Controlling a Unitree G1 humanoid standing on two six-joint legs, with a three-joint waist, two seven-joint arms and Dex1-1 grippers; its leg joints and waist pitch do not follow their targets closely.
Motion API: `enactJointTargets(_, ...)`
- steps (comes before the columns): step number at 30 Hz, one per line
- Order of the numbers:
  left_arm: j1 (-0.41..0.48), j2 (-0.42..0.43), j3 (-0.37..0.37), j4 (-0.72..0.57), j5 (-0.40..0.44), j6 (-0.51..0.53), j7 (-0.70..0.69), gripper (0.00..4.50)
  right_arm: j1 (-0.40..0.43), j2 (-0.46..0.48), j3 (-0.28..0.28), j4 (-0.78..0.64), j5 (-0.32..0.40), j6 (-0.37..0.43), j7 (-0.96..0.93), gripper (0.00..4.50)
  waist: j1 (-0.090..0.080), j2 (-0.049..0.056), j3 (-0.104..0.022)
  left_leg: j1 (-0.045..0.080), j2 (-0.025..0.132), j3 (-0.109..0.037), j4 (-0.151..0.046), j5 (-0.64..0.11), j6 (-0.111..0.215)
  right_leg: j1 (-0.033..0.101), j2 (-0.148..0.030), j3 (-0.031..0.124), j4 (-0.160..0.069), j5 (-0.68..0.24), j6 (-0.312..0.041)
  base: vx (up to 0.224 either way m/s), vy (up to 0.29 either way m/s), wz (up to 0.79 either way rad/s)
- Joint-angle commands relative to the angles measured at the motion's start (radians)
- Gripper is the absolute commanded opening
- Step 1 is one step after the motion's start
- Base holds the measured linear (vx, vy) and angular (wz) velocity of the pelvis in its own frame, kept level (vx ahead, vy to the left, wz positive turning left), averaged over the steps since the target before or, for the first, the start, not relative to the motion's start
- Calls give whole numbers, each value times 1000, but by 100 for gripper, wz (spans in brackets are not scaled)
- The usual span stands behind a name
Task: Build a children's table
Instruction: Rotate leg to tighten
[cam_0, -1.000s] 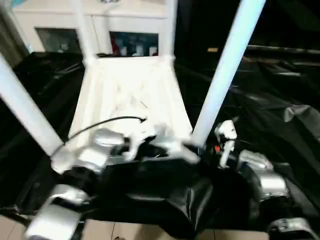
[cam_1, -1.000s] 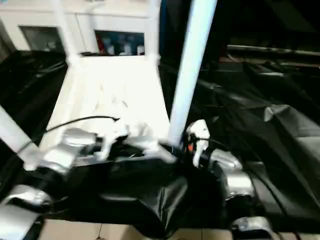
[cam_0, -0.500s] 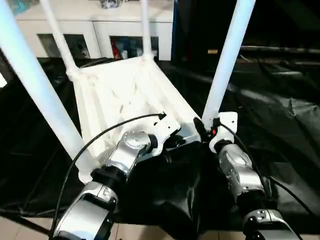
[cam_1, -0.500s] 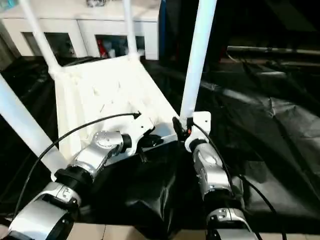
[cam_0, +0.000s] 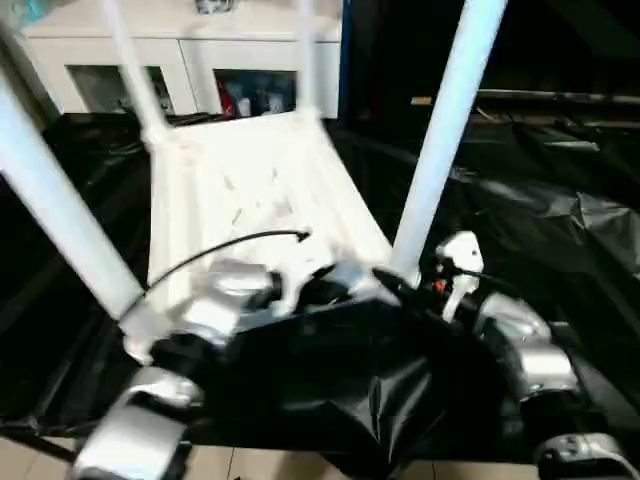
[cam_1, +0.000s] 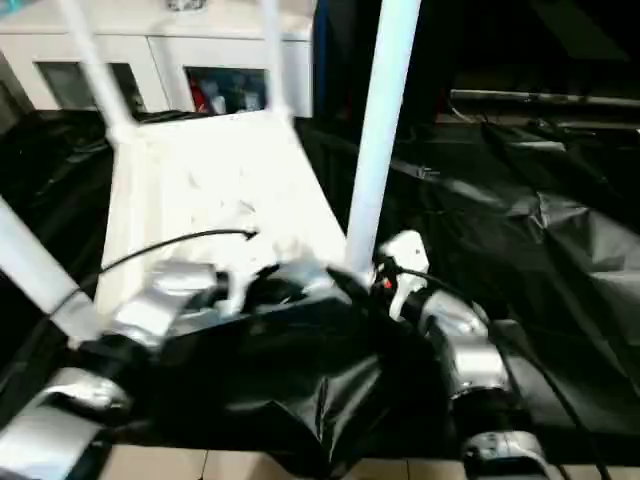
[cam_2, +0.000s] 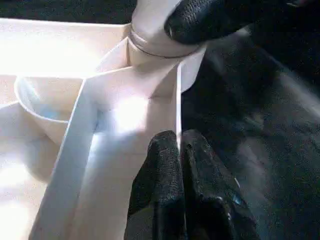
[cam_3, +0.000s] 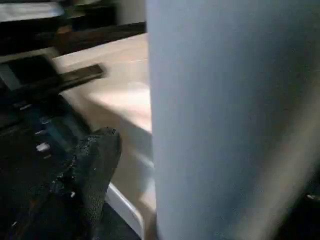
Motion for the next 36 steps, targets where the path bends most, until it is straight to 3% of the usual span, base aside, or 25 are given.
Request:
enactJointTargets(1, 32, 5, -50, 28, -15, 16, -89, 0, -10, -43, 17, -25, 11, 27, 70, 380, -1, -15, -40, 4, 33, -7, -56, -145, 126, 34, -43, 38, -62, -86, -260, 0, 0, 0)
enactJointTargets(2, 31, 10, -48, 28, -18, 18, -97, 0, -10, -52, 21, -27, 14, 35, 87, 380, 1, -15, -41, 0, 32, -6, -54, -115, 131, 38, -38, 35, -53, -23, -273, 0, 0, 0)
enactJointTargets(4, 32, 34, -51, 19, -26, 33, -139, 0, -9, -77, 33, -33, 21, 60, 141, 380, 4, -17, -40, -1, 31, -5, -52, -108, 137, 39, -39, 33, -49, 13, -283, 0, 0, 0)
enactJointTargets(6, 35, 48, -56, 10, -30, 44, -168, 0, -7, -90, 42, -37, 22, 74, 168, 380, 6, -18, -41, -2, 31, -4, -51, -113, 135, 41, -43, 33, -49, 9, -289, 0, 0, 0)
enactJointTargets(7, 36, 51, -55, 6, -33, 50, -178, 0, -7, -92, 45, -38, 21, 78, 176, 363, 5, -24, -40, -3, 31, -3, -50, -116, 132, 42, -44, 33, -50, 1, -288, 0, 0, 0)
enactJointTargets(16, 41, 64, -51, -9, -45, 66, -199, 0, -7, -90, 59, -36, 28, 96, 194, 299, 10, -24, -40, 0, 32, -3, -50, -107, 122, 41, -45, 34, -48, -11, -286, 0, 0, 0)
enactJointTargets(21, 38, 32, -33, 6, -36, 50, -106, 0, 23, -60, 48, -58, 42, 125, 171, 251, 13, -25, -40, 0, 32, -4, -50, -100, 124, 42, -45, 34, -47, -2, -284, 0, 0, 0)
enactJointTargets(25, 25, -7, -14, 39, -20, 28, 8, 0, 42, -9, 25, -50, 34, 124, 49, 238, 10, -28, -32, 0, 31, -6, -56, -158, 95, 36, -48, 37, -62, -120, -255, 0, 0, 0)
enactJointTargets(28, -3, -93, -3, 94, 16, 24, 206, 0, 55, 109, -13, 18, -35, 99, -260, 229, 2, -29, -26, 6, 28, -13, -66, -239, 36, 30, -53, 38, -85, -335, -189, -34, -1, -1)
enactJointTargets(30, -7, -116, -5, 100, 22, 29, 240, 0, 61, 141, -20, 23, -45, 96, -321, 216, -7, -26, -24, 5, 27, -16, -71, -262, 19, 26, -51, 40, -92, -389, -159, 0, 0, 0)
enactJointTargets(33, -11, -149, -10, 104, 26, 39, 275, 0, 60, 183, -27, 35, -68, 94, -415, 210, -13, -30, -25, 3, 25, -17, -71, -276, 27, 23, -50, 42, -96, -408, -137, 0, 0, 0)
enactJointTargets(34, -17, -196, -9, 115, 35, 39, 345, 0, 51, 233, -23, 54, -97, 84, -513, 210, -13, -21, -25, 3, 26, -18, -72, -274, 26, 21, -50, 43, -95, -400, -138, 0, 0, 0)
enactJointTargets(36, -17, -226, -5, 119, 35, 39, 374, 0, 41, 265, -23, 59, -107, 87, -560, 206, -18, -25, -26, 2, 26, -19, -74, -275, 17, 21, -46, 42, -95, -375, -137, 0, 0, 0)
